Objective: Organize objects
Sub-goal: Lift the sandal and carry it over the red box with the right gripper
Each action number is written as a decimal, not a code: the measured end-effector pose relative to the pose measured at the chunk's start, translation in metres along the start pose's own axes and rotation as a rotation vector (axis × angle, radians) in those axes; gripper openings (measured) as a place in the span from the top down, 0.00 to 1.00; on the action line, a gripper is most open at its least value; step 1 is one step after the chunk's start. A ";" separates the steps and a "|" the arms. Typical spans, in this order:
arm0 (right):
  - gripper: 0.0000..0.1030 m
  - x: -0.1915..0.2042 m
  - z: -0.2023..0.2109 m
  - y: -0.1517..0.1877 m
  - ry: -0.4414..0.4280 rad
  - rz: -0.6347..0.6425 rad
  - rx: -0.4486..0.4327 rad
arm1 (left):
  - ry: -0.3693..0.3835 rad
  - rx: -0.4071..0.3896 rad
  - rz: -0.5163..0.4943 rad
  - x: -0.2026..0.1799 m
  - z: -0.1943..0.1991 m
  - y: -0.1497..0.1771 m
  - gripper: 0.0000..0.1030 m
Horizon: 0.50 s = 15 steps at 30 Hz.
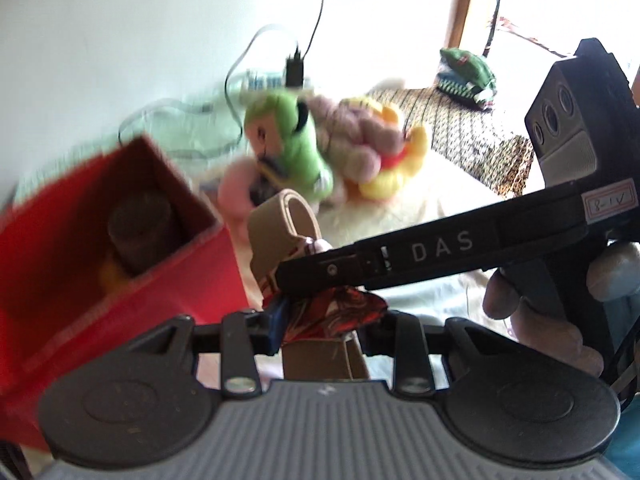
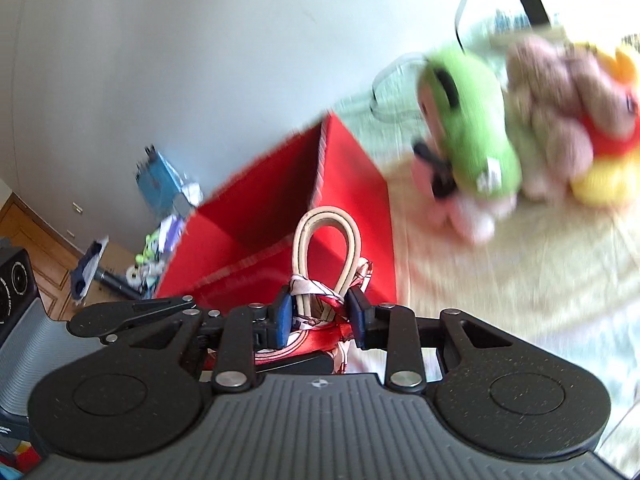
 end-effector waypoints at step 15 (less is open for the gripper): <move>0.69 0.074 -0.067 -0.064 -0.135 0.101 -0.053 | -0.167 -0.177 -0.036 0.070 0.061 -0.045 0.71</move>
Point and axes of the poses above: each gripper's, at about its wrist camera, not at the fingertips, and z roughly against the way its jaws point, x to its left, y to its underside, the point moved 3 cm from there along -z, roughly the way its jaws point, and after that the axes turned 6 degrees about y, right-handed, at the moved point
